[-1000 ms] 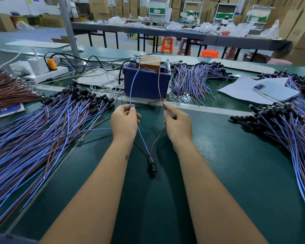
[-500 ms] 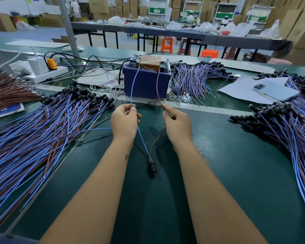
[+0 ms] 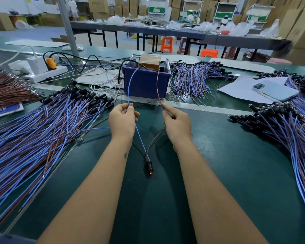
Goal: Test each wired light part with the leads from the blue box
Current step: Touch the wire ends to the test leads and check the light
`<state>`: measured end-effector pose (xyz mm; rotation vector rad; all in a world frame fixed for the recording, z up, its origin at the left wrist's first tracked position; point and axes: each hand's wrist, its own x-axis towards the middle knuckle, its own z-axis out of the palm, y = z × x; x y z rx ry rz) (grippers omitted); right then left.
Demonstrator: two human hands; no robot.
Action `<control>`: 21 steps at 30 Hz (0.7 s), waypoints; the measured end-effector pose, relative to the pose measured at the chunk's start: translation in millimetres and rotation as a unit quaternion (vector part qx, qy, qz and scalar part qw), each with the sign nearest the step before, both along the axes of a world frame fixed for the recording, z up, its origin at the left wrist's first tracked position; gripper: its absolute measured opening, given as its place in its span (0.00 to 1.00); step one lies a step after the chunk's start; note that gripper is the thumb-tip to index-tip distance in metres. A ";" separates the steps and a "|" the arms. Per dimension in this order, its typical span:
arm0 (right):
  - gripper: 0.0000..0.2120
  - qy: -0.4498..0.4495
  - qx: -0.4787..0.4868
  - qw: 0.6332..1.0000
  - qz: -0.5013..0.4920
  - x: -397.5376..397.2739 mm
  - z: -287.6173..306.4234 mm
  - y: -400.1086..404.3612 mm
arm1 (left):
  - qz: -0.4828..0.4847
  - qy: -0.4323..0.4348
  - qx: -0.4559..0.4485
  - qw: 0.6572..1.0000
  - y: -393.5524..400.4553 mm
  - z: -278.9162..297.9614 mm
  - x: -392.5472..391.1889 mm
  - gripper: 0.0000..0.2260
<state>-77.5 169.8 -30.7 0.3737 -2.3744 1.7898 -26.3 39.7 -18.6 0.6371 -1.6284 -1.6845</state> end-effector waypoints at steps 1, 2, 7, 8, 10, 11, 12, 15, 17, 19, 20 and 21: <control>0.14 0.000 -0.001 1.000 0.000 -0.1 0.0 0.0 | 0.001 0.001 0.003 1.000 -0.3 -0.1 -0.1 0.04; 0.14 -0.001 -0.001 1.000 0.000 -0.3 0.0 -0.3 | 0.002 0.001 0.005 1.000 -0.5 -0.2 -0.1 0.04; 0.14 -0.002 0.007 1.000 0.012 0.3 -0.6 -1.2 | 0.002 0.005 0.005 1.000 0.3 0.3 -0.4 0.04; 0.14 -0.001 0.008 1.000 0.013 0.5 -0.5 -1.2 | 0.002 0.005 0.005 1.000 0.4 0.4 -0.3 0.04; 0.14 -0.002 0.009 1.000 0.013 0.7 0.1 -1.3 | 0.003 0.003 0.004 1.000 0.2 0.5 0.1 0.04; 0.14 -0.002 0.009 1.000 0.013 0.7 0.3 -1.2 | 0.003 0.003 0.005 1.000 0.1 0.4 0.3 0.04; 0.14 -0.002 0.010 1.000 0.013 0.9 0.6 -1.0 | 0.003 0.002 0.005 1.000 0.0 0.3 0.6 0.04; 0.14 -0.003 0.012 1.000 0.013 2.1 1.2 -0.6 | 0.001 0.002 0.005 1.000 0.2 0.5 1.2 0.04; 0.14 -0.003 0.010 1.000 0.013 2.9 1.7 -0.7 | 0.000 0.002 0.005 1.000 0.2 0.7 1.5 0.04; 0.14 -0.003 0.002 1.000 0.014 3.3 2.0 -1.0 | -0.001 0.002 0.004 1.000 0.2 0.7 1.7 0.04; 0.14 -0.003 -0.002 1.000 0.014 3.6 2.2 -1.1 | -0.001 0.001 0.003 1.000 0.2 0.8 1.8 0.04; 0.14 -0.003 -0.007 1.000 0.014 4.0 2.6 -0.9 | -0.002 0.000 0.002 1.000 0.1 0.7 1.8 0.04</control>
